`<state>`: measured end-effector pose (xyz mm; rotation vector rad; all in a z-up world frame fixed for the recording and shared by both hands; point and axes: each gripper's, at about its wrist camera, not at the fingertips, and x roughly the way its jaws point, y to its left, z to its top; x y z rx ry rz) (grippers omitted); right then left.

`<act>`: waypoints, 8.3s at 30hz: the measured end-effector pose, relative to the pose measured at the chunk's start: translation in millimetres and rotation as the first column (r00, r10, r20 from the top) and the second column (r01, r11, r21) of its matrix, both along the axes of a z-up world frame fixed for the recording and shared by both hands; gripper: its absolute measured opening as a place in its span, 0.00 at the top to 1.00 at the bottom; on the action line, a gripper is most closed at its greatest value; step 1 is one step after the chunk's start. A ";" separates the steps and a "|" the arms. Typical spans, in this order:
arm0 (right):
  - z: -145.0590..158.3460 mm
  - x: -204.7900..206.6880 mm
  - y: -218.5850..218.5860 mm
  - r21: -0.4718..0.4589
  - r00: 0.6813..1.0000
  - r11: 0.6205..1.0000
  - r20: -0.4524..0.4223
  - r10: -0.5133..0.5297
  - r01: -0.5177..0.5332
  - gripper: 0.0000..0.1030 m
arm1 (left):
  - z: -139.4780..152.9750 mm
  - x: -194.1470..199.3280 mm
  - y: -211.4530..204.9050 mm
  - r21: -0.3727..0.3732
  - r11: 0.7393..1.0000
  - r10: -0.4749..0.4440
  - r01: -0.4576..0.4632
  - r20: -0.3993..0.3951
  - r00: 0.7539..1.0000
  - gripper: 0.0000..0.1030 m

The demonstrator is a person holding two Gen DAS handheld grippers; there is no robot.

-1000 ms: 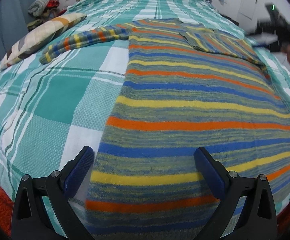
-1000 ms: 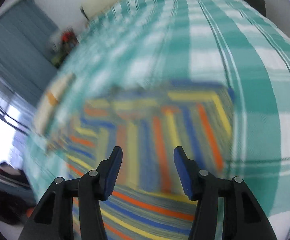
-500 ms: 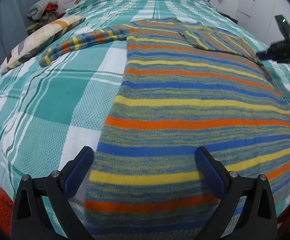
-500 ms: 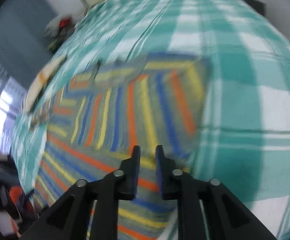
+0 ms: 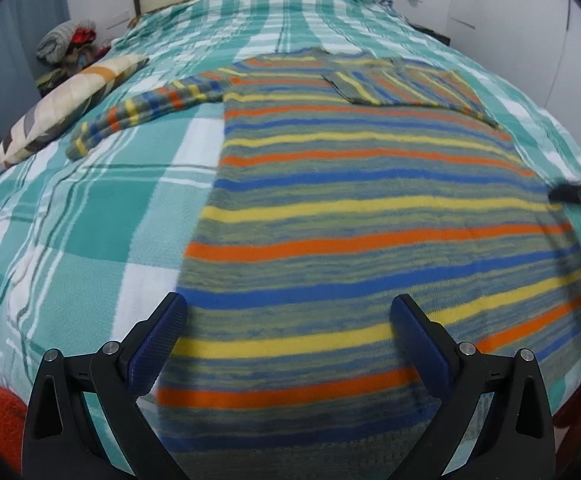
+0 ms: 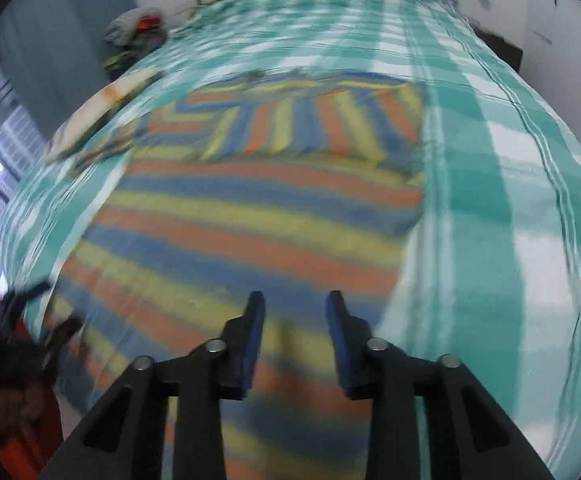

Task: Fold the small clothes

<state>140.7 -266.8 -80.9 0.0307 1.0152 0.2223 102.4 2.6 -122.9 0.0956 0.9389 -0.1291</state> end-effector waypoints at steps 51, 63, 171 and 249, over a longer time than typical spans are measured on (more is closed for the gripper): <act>-65.9 -93.0 64.5 -0.154 0.989 0.986 0.143 -0.036 0.058 0.06 | -21.5 -5.6 -6.4 0.009 0.999 -0.043 0.042 0.017 0.999 0.00; -66.0 -92.9 64.1 -0.154 0.989 0.986 0.142 -0.035 0.057 0.05 | -21.3 -5.7 -6.6 0.012 0.999 -0.042 0.042 0.019 0.999 0.00; -64.5 -79.7 69.5 -0.191 0.996 0.979 0.074 -0.057 0.070 0.00 | -10.7 221.4 285.3 -0.426 0.702 0.491 -0.571 -0.292 0.821 0.50; -65.3 -81.7 71.6 -0.199 0.995 0.979 0.098 -0.027 0.046 0.00 | -22.0 157.5 143.2 -0.014 0.973 0.231 -0.230 0.033 0.973 0.00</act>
